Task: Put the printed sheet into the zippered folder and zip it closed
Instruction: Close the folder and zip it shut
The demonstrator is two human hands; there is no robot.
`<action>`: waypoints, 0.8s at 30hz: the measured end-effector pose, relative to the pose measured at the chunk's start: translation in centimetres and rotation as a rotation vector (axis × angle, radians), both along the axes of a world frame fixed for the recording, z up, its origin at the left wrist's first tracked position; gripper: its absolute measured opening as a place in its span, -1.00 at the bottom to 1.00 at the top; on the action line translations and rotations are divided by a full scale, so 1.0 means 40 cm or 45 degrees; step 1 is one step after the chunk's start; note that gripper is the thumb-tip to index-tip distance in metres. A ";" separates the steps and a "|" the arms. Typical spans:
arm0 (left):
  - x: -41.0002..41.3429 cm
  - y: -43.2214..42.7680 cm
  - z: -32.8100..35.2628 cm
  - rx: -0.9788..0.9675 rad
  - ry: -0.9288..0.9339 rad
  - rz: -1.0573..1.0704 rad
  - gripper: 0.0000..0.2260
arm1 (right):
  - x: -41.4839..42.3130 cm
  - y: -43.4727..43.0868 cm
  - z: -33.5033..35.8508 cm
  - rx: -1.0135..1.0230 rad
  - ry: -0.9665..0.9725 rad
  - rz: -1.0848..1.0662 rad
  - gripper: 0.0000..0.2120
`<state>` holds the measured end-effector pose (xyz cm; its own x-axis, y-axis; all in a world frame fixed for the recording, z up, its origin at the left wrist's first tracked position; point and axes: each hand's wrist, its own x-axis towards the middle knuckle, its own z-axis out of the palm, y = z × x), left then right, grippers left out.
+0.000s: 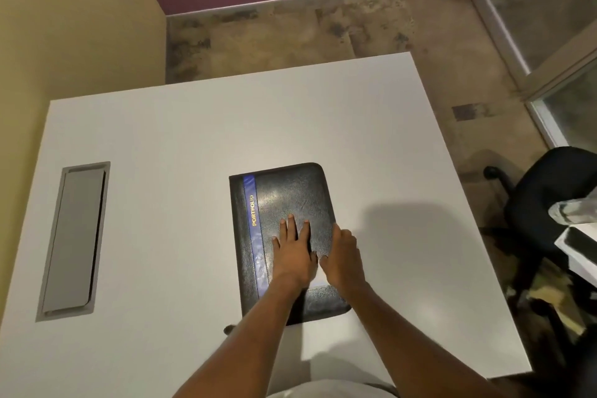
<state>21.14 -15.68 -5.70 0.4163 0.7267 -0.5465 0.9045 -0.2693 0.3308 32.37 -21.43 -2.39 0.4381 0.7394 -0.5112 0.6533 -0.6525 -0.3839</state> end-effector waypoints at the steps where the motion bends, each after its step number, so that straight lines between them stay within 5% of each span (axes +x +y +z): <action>1: -0.001 -0.001 0.000 0.002 -0.002 -0.004 -0.29 | 0.000 -0.001 -0.002 -0.009 -0.023 0.031 -0.34; 10: -0.109 -0.041 0.042 0.027 -0.054 -0.074 -0.32 | -0.053 -0.061 0.029 0.087 -0.214 0.194 -0.35; 18: -0.334 -0.170 0.047 0.103 -0.120 -0.018 -0.35 | -0.227 -0.166 0.031 0.119 -0.124 0.377 -0.42; 24: -0.455 -0.250 0.066 0.089 -0.425 0.160 -0.46 | -0.365 -0.230 0.016 0.324 -0.013 0.379 -0.78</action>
